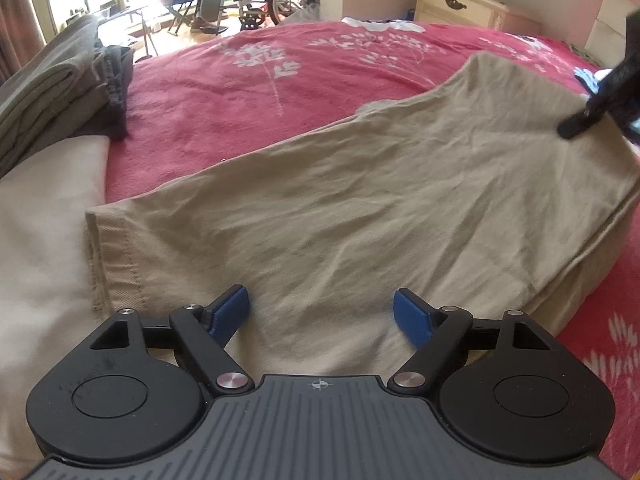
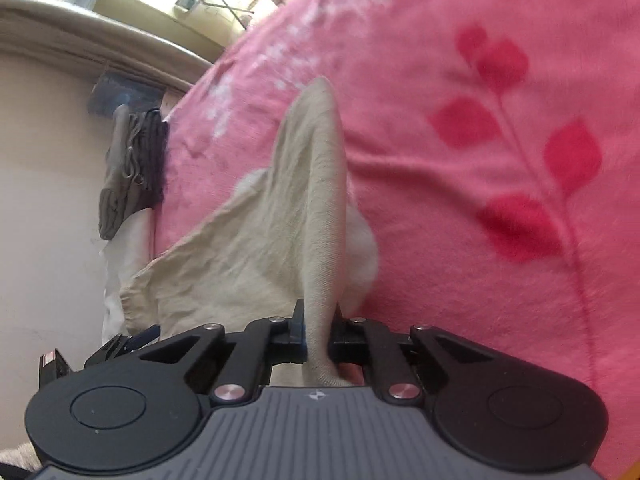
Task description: Fold clothes
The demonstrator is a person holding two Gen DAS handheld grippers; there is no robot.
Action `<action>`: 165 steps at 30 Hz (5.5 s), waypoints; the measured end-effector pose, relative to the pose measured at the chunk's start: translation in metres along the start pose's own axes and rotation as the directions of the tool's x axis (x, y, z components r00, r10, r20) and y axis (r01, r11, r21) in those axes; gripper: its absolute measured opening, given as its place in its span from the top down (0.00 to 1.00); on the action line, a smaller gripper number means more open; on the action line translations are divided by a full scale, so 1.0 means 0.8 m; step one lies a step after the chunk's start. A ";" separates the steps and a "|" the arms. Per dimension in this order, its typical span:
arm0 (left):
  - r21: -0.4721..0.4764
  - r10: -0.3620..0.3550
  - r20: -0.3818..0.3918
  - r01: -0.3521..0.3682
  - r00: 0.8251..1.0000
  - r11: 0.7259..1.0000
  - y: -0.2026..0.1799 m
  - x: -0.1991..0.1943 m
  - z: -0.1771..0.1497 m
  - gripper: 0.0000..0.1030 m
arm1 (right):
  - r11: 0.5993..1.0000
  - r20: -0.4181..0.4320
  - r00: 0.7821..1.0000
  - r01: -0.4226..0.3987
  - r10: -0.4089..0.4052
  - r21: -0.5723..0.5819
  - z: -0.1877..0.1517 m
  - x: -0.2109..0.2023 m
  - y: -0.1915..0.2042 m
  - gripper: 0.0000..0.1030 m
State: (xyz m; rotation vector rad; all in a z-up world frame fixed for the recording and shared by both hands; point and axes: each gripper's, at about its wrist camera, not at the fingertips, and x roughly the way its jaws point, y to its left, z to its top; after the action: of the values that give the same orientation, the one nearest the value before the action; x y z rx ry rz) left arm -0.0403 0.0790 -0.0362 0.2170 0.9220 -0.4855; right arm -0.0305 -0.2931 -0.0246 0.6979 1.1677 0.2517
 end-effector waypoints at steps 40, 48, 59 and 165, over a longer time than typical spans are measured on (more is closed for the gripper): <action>0.527 -0.369 0.009 0.309 0.929 0.791 -0.170 0.092 0.086 0.21 | 0.909 0.047 0.988 0.114 -0.145 0.401 -0.023 -0.103 -0.203 0.51; 0.505 -0.383 0.038 0.313 0.923 0.804 -0.167 0.094 0.081 0.18 | 0.936 0.041 0.993 0.091 -0.111 0.341 -0.029 -0.082 -0.199 0.26; 0.496 -0.399 0.073 0.314 0.914 0.810 -0.161 0.097 0.073 0.15 | 0.949 -0.005 0.969 0.245 -0.249 0.198 -0.037 -0.078 -0.165 0.75; -0.392 -0.369 0.182 0.411 0.912 0.823 0.097 0.047 0.143 0.93 | 0.239 0.346 0.931 0.364 -0.115 -0.900 -0.251 0.136 0.289 0.90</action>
State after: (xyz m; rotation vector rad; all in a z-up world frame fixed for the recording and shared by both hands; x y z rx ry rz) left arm 0.0976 0.0913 -0.0006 -0.4028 0.9544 -0.6540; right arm -0.1304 0.0157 -0.0056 -0.5850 0.6694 0.5451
